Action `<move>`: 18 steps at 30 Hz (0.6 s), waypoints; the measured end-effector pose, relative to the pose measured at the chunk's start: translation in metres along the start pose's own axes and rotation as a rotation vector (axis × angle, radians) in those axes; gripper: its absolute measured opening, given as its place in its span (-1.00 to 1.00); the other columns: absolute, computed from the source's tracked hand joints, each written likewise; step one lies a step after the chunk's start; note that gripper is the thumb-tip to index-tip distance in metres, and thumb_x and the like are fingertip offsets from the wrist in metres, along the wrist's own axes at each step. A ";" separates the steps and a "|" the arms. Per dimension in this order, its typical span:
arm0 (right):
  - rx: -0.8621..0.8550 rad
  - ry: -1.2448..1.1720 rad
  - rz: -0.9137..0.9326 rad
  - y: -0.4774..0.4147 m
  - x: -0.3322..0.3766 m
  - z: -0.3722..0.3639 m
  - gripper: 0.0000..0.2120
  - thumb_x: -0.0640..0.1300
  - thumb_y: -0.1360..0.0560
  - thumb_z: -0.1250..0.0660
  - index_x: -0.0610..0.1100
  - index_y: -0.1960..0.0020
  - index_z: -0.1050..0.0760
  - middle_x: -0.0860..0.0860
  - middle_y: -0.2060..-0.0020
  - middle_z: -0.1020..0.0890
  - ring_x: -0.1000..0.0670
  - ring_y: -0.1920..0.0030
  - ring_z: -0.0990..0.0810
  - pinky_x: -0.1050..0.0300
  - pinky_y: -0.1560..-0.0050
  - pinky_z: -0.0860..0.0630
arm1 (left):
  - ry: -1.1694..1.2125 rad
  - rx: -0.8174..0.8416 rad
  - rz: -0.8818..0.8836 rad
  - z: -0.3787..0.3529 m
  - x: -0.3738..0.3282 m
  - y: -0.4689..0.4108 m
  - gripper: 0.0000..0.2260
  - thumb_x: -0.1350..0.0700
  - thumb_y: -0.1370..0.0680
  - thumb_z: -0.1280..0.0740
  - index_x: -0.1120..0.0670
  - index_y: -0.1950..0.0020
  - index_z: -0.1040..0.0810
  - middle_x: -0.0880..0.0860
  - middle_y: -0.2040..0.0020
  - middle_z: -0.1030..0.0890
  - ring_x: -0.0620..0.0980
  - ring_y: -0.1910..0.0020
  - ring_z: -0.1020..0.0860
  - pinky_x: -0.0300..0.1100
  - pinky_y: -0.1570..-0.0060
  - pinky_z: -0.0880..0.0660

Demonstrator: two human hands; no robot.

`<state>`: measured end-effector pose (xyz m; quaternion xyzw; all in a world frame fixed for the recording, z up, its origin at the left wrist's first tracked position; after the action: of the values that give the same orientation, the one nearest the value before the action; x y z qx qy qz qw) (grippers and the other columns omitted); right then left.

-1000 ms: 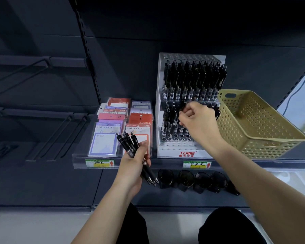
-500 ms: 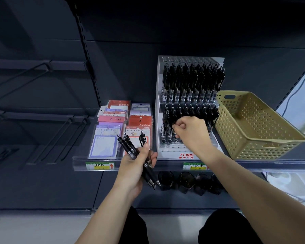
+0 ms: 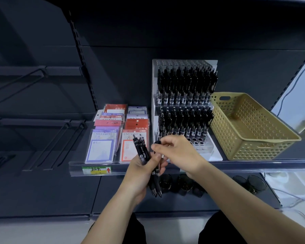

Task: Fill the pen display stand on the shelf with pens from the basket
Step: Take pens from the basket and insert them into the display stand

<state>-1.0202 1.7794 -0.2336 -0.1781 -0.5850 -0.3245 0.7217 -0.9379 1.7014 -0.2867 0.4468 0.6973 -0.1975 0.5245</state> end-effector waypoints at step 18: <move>-0.193 -0.142 -0.024 0.004 -0.004 0.029 -0.91 -0.21 -0.49 -0.37 -0.25 0.11 -0.52 -0.08 0.31 -0.60 0.08 0.31 -0.61 0.29 0.23 -0.60 | -0.044 -0.022 0.011 -0.005 0.004 0.002 -0.95 0.26 -0.51 -0.33 0.12 0.12 -0.53 0.01 0.29 -0.65 -0.08 0.26 -0.64 -0.17 0.14 -0.57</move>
<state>-1.0384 1.8019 -0.2299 -0.2622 -0.6029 -0.3742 0.6540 -0.9391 1.7084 -0.2878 0.4405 0.6853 -0.1967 0.5456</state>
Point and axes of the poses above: each hand's wrist, its own y-axis away from the middle knuckle, its own z-axis out of the back of the hand, x = y × z, the point moved 2 cm from there along -y, towards the middle knuckle
